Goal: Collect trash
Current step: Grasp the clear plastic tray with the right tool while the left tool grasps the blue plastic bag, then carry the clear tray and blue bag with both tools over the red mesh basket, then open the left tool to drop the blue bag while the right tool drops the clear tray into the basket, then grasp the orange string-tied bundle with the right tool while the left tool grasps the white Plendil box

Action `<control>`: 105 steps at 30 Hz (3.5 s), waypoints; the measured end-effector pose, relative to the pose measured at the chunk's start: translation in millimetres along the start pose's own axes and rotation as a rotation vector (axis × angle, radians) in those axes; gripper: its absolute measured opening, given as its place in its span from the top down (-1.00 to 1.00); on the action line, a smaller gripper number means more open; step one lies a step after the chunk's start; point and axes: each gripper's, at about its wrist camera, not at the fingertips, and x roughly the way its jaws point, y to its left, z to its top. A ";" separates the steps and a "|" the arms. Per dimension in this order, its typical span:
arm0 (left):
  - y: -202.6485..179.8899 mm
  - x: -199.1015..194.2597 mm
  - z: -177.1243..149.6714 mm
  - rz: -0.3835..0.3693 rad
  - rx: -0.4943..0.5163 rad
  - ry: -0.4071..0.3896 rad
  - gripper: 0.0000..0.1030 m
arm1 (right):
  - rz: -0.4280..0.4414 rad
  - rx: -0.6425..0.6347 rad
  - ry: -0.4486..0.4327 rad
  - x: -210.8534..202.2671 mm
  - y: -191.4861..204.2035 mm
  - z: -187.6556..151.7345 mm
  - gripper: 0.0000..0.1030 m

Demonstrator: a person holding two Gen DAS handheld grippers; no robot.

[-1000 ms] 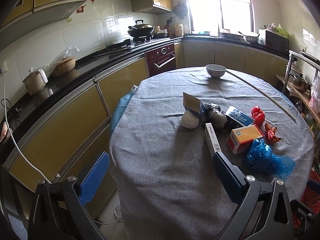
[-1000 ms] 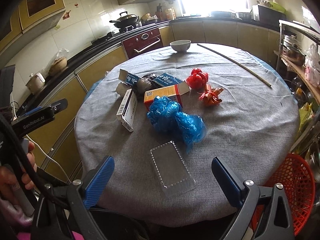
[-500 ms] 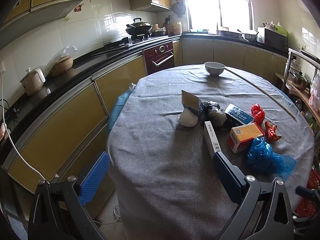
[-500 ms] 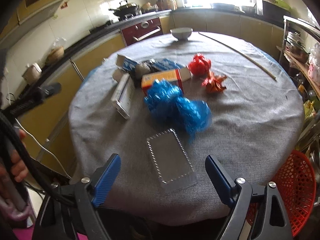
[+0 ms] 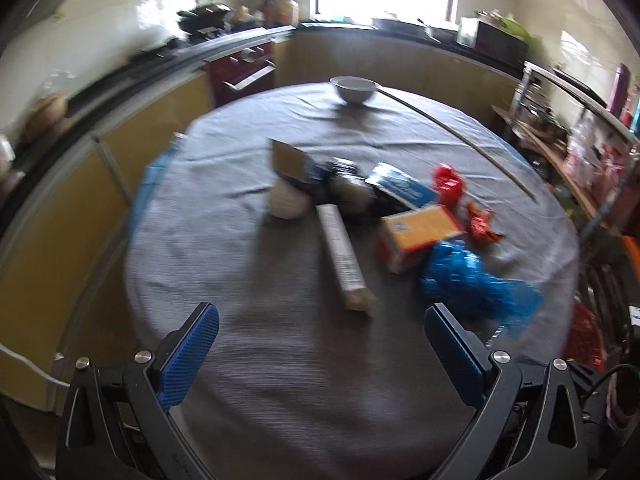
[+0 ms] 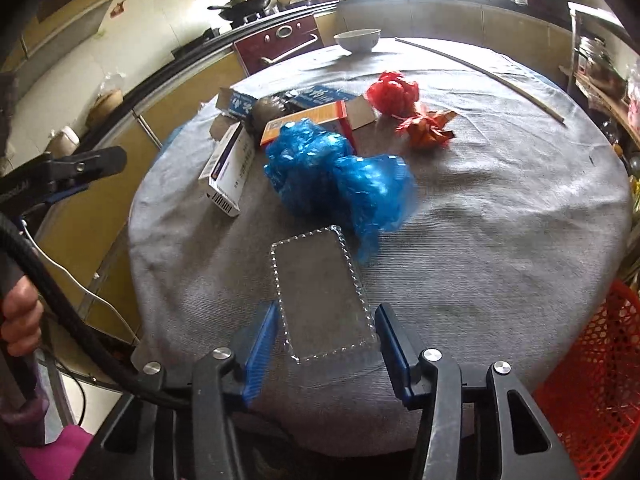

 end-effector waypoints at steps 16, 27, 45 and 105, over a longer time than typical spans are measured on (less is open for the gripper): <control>-94.9 99.4 27.2 -0.226 0.083 0.271 -0.11 | 0.111 0.303 -0.097 -53.4 -92.7 -23.2 -0.01; -102.8 102.0 22.4 -0.248 0.093 0.238 0.22 | 0.075 0.417 -0.180 -74.7 -139.3 -26.2 -0.01; -223.2 40.6 -0.3 -0.462 0.401 0.213 0.28 | -0.119 0.634 -0.314 -143.5 -236.5 -71.6 -0.01; -10.8 33.4 24.7 -0.031 0.087 -0.003 -0.43 | -0.383 1.210 -0.494 -175.1 -343.4 -166.4 -0.23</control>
